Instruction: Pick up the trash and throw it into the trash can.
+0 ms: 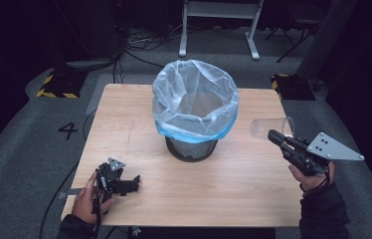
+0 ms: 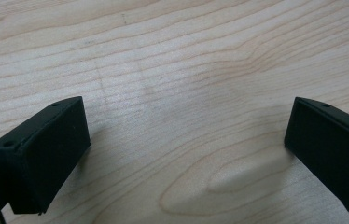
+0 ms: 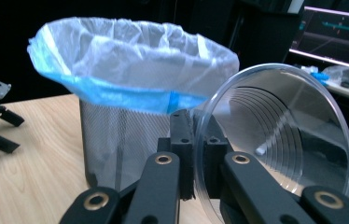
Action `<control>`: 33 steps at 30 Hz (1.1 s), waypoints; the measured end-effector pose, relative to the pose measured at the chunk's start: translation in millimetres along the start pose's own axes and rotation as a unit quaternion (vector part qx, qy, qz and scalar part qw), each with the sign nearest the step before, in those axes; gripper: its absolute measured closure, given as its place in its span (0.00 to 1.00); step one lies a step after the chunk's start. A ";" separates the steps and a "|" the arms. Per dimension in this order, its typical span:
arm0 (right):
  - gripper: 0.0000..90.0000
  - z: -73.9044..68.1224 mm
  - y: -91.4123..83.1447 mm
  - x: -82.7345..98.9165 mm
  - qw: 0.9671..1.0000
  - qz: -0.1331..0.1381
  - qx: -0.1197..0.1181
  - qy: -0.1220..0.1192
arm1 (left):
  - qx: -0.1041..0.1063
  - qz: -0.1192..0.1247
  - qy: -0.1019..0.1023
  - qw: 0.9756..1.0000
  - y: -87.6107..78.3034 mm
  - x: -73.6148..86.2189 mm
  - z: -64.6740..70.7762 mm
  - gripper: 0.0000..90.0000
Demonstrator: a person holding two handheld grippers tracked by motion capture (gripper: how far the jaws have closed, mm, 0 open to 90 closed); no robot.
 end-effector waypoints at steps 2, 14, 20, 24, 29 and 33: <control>0.97 -1.7 3.5 -6.3 1.000 0.008 -0.001 -0.004 | 0.000 0.000 0.000 1.000 0.0 0.0 0.0 0.00; 0.97 -15.3 16.2 -44.1 0.999 0.039 -0.009 -0.032 | 0.000 0.000 0.000 1.000 0.0 0.0 0.0 0.00; 0.97 -22.8 25.1 -58.0 0.998 0.048 -0.010 -0.044 | 0.000 0.000 0.000 1.000 0.0 0.0 0.0 0.00; 0.97 -26.1 27.8 -65.4 0.997 0.059 -0.010 -0.045 | 0.000 0.000 0.000 1.000 0.0 0.0 0.0 0.00; 0.97 -29.7 34.9 -75.4 0.996 0.079 -0.019 -0.036 | 0.000 0.000 0.000 1.000 0.0 0.0 0.0 0.00; 0.97 -36.0 44.5 -81.8 0.995 0.088 -0.027 -0.036 | 0.000 0.000 0.000 1.000 0.0 0.0 0.0 0.00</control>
Point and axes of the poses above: each handheld gripper's, and its own axes: y roughly forward along the jaws, x roughly out of its underside, z roughly to its right, the point moved 8 cm from there along y, roughly forward along the jaws, and after that the axes turned 10 degrees about y, right-handed, at the moved point
